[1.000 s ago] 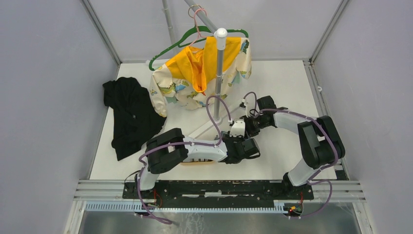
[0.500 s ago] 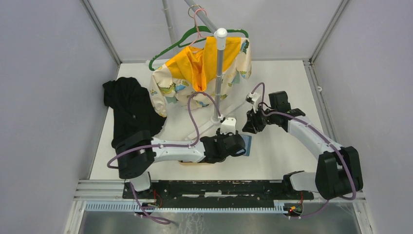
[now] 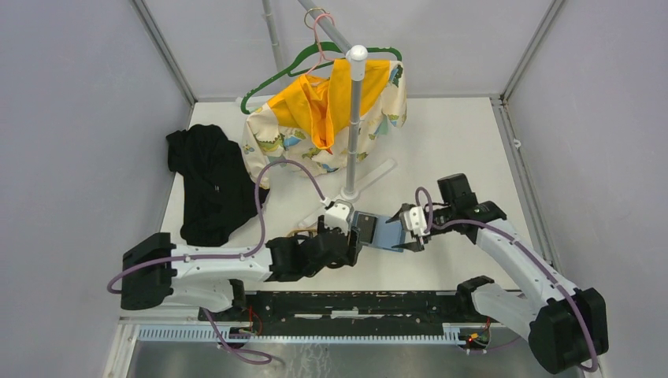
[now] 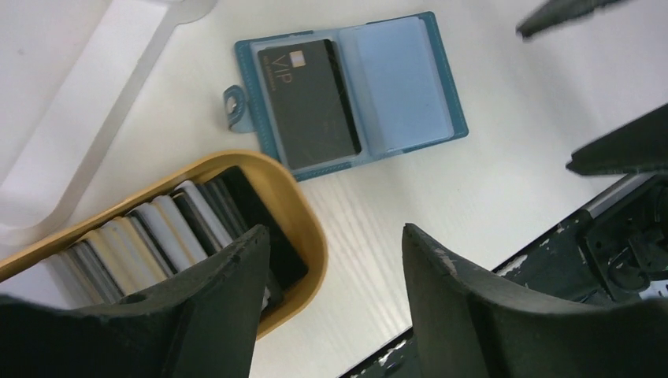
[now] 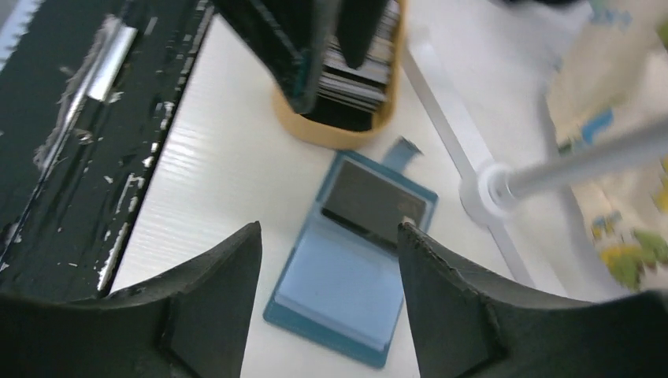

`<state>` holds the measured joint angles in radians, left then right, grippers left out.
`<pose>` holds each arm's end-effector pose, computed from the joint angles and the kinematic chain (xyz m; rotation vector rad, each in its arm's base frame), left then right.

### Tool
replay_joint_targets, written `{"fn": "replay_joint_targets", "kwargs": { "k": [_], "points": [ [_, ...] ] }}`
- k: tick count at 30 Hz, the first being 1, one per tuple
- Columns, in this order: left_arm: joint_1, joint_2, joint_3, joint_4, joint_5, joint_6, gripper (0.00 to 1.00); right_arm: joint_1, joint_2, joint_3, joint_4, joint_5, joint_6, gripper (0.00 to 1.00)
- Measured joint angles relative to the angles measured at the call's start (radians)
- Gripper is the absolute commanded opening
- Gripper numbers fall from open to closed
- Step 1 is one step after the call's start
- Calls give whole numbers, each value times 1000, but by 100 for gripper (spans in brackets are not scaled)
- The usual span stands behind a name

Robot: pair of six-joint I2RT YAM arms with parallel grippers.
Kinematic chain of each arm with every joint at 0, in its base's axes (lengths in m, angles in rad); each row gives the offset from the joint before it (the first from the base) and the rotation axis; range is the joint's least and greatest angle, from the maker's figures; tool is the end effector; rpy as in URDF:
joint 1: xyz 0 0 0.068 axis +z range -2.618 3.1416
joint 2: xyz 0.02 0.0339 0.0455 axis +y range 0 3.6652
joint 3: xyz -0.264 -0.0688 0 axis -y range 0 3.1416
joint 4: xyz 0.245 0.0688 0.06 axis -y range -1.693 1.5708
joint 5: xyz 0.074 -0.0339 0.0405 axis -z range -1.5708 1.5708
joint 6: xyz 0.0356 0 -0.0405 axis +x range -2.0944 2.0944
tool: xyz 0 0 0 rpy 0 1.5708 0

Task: Put the credit cards into the card holder
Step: Move the storage box to the center of the board.

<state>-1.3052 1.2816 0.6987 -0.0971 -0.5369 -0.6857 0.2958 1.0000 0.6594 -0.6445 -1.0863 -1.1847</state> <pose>0.0868 -0.2496 0.2160 0.3908 2.1577 -0.5454 0.1615 0.0821 0.2349 -1.6497 1.2554 0.8473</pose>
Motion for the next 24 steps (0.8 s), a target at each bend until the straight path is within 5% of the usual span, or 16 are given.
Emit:
{"fn": "replay_joint_targets", "kwargs": {
  "k": [5, 13, 24],
  "points": [
    [0, -146, -76, -38, -33, 11, 73, 131, 41, -17, -37, 11, -179, 45],
    [0, -176, -76, -187, -148, -5, 73, 299, 60, -167, 117, 213, -125, 14],
    [0, -198, -76, -270, -188, -54, 72, 434, 248, -143, 240, 550, 45, 9]
  ]
}}
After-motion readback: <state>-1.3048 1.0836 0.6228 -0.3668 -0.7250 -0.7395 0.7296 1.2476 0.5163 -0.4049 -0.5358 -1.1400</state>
